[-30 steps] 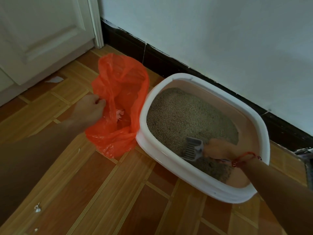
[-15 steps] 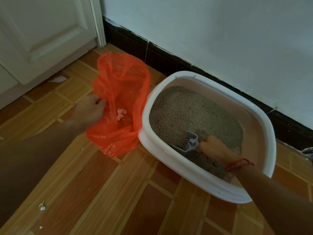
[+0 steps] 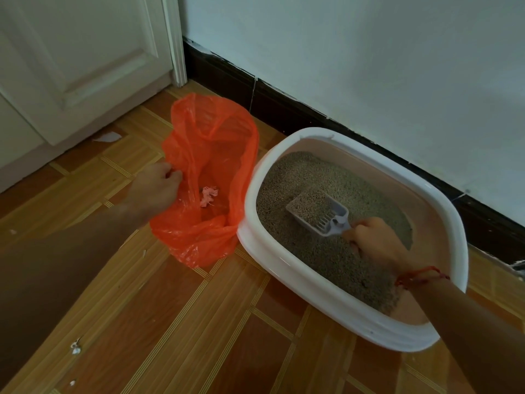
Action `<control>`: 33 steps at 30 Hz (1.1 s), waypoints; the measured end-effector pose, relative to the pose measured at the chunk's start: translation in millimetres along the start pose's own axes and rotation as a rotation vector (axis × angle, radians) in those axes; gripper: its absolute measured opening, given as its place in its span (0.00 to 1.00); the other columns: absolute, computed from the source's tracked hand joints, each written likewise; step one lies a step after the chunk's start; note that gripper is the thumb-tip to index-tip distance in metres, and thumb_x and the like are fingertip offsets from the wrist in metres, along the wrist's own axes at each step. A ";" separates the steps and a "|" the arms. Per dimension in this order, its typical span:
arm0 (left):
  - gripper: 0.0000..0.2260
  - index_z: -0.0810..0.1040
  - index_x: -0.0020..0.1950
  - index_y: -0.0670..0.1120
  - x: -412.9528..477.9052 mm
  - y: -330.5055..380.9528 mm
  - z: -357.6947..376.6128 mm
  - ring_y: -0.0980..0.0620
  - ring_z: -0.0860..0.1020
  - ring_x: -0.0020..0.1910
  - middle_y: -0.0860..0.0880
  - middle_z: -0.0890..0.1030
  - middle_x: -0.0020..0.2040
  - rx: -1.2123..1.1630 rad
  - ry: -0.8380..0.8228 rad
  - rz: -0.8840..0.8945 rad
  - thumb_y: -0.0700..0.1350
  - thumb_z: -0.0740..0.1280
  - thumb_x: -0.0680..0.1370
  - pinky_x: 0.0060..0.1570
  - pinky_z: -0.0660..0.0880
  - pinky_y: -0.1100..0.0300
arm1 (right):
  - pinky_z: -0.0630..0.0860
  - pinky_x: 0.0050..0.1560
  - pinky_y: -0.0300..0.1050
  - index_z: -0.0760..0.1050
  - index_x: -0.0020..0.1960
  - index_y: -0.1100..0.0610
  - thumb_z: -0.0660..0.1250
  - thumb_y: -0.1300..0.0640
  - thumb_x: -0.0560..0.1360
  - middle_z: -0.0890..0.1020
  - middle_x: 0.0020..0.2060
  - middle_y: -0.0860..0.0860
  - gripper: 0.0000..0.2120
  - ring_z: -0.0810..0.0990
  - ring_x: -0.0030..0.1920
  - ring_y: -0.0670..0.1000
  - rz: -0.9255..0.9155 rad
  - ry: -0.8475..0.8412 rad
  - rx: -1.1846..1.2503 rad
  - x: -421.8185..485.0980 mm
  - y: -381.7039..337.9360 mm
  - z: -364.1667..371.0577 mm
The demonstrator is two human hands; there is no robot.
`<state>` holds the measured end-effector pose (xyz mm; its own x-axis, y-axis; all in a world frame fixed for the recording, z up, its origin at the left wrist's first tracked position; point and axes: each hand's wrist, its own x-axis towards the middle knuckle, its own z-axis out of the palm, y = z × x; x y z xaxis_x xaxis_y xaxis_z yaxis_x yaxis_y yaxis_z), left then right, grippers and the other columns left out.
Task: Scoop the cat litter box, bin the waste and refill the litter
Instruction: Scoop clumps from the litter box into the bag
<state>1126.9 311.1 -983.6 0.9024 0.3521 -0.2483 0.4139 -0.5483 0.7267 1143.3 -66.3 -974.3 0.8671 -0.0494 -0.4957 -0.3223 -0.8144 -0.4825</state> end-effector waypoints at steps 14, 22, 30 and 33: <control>0.14 0.78 0.52 0.39 1.5 -3.6 -3.7 0.46 0.75 0.37 0.37 0.81 0.46 -0.011 0.003 0.014 0.46 0.57 0.83 0.34 0.71 0.55 | 0.65 0.28 0.42 0.72 0.34 0.60 0.64 0.62 0.75 0.72 0.26 0.52 0.10 0.67 0.24 0.49 0.038 0.015 0.099 6.7 -8.4 -9.1; 0.14 0.78 0.52 0.38 0.7 -2.3 -2.0 0.48 0.74 0.35 0.38 0.80 0.46 0.029 0.018 0.018 0.46 0.57 0.83 0.33 0.70 0.56 | 0.67 0.30 0.43 0.72 0.34 0.60 0.65 0.61 0.74 0.73 0.27 0.53 0.09 0.68 0.26 0.50 0.018 0.029 0.082 7.8 -5.9 -5.3; 0.14 0.78 0.54 0.38 0.3 -1.6 -1.4 0.44 0.76 0.40 0.37 0.80 0.49 0.031 0.018 0.014 0.46 0.57 0.83 0.34 0.71 0.56 | 0.67 0.31 0.43 0.73 0.34 0.60 0.65 0.60 0.73 0.73 0.27 0.53 0.09 0.68 0.26 0.49 0.021 0.031 0.063 5.5 -4.8 -7.1; 0.14 0.78 0.53 0.38 0.0 -1.1 -1.3 0.44 0.76 0.41 0.37 0.80 0.49 0.033 0.014 0.015 0.46 0.57 0.83 0.35 0.71 0.56 | 0.67 0.30 0.42 0.72 0.33 0.60 0.66 0.60 0.73 0.73 0.26 0.53 0.10 0.68 0.25 0.49 0.025 0.033 0.056 4.9 -6.7 -7.2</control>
<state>1126.3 312.6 -983.6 0.9069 0.3543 -0.2282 0.4043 -0.5784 0.7086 1152.5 -65.2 -968.3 0.8703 -0.0893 -0.4844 -0.3641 -0.7790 -0.5105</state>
